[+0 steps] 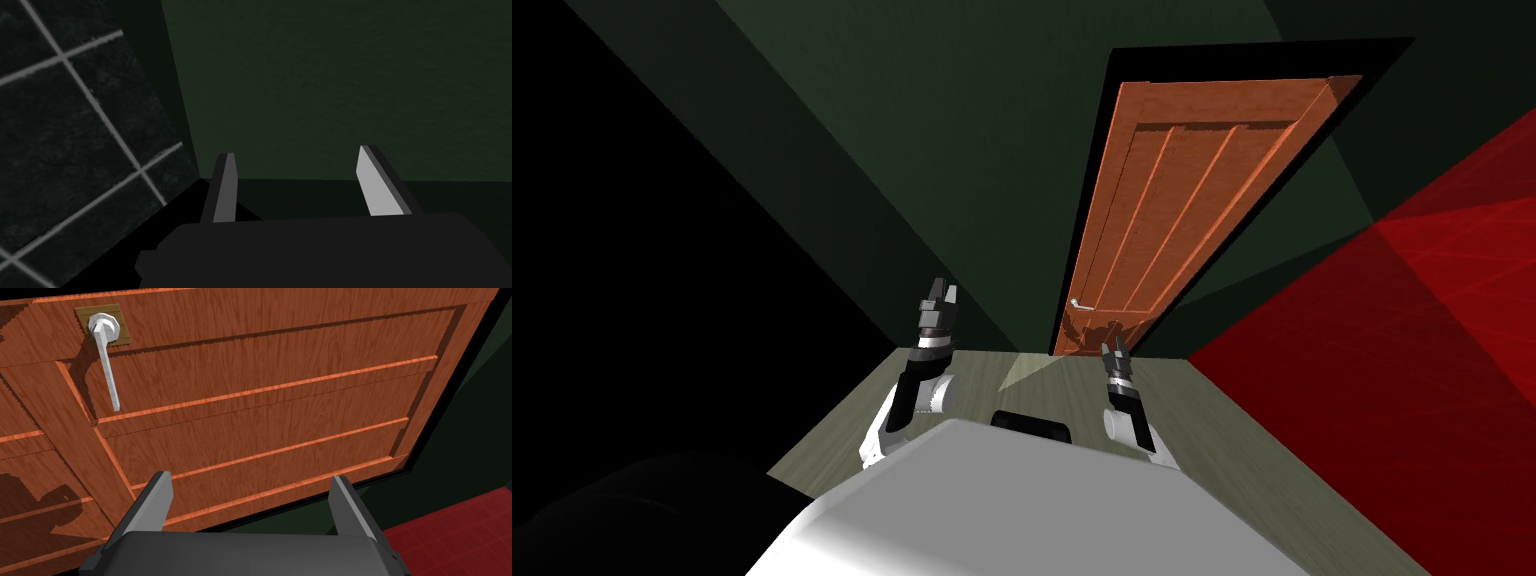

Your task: Pull the door open

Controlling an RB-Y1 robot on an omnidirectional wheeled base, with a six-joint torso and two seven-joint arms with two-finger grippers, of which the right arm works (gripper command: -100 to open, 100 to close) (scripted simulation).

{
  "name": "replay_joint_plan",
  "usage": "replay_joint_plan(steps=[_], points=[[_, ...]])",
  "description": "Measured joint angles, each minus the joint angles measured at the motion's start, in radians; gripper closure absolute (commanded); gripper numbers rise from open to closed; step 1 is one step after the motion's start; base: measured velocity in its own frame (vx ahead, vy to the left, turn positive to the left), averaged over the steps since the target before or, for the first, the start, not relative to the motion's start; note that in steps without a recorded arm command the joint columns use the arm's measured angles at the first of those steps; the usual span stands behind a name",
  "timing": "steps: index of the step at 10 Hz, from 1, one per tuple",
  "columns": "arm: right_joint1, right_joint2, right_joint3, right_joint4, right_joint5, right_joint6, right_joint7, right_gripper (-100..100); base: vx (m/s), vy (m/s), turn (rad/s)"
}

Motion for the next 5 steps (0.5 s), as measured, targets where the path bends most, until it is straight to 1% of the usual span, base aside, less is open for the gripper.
replay_joint_plan(steps=[1,3,5], points=[[-0.013,-0.002,-0.001,0.031,-0.004,-0.006,0.000,-100,0.057,-0.063,0.160],[-0.027,-0.005,-0.002,0.082,-0.014,-0.016,0.000,-100,0.059,-0.068,0.180],[-0.048,-0.009,-0.005,0.135,-0.024,-0.022,0.001,-100,0.066,-0.077,0.135]])
